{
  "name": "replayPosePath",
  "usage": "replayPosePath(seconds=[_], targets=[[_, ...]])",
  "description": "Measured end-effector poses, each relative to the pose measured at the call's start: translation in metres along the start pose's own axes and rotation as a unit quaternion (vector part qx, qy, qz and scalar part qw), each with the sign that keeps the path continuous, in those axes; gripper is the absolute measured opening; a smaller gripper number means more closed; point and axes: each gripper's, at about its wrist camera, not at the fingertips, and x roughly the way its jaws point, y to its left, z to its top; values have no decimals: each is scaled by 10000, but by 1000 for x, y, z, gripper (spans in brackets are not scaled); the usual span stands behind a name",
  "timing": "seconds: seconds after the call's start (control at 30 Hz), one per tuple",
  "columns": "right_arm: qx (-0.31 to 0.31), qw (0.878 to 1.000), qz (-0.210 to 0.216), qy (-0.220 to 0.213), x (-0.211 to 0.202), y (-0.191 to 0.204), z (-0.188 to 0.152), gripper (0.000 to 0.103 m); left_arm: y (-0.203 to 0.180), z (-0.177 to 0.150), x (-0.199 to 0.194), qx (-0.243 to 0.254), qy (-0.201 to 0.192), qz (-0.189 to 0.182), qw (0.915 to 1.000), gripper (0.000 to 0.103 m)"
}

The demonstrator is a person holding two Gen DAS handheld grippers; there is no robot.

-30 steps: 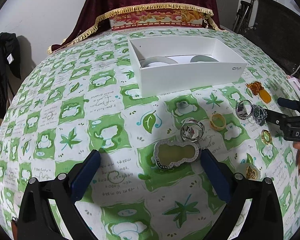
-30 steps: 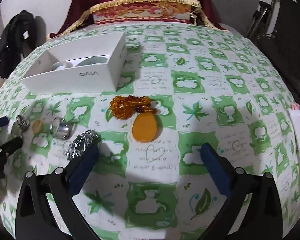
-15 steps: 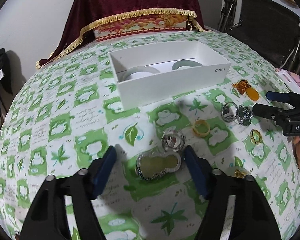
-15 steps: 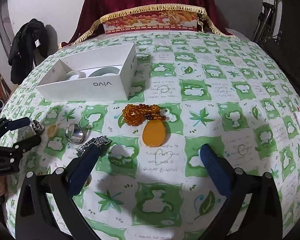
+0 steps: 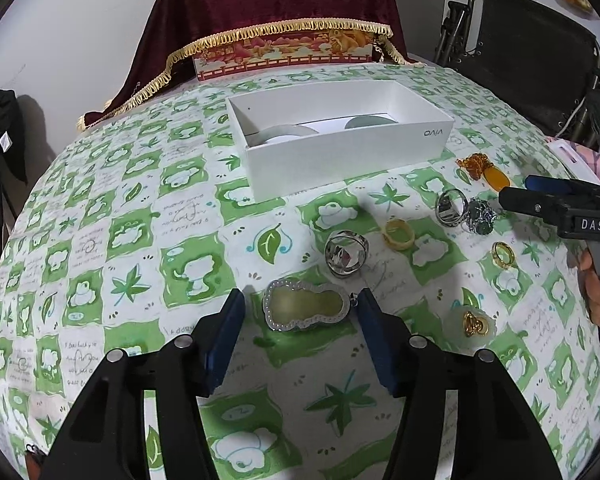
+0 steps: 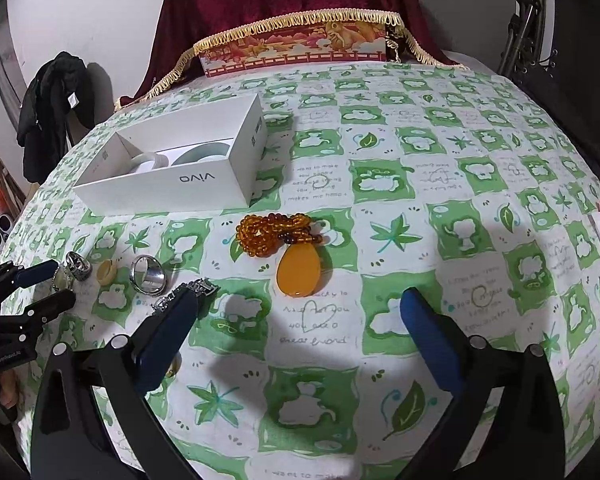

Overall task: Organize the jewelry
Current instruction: 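Move the left tool to the silver locket while the right tool reaches the amber necklace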

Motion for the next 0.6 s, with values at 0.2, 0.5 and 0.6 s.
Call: replayPosePath(seconds=[0.2,0.5,0.6], targets=[[-35,10000,-19,-36,-1,2,0,98,1,4,4,-6,41,4,10000,69],[-35,10000,4,-8,2,2,1,79,-6,0,-2,77,-48,13,10000,49],[-79,10000,-31,-3,3,4,3,79,-7,0,-1,53,-43,-7,10000,49]])
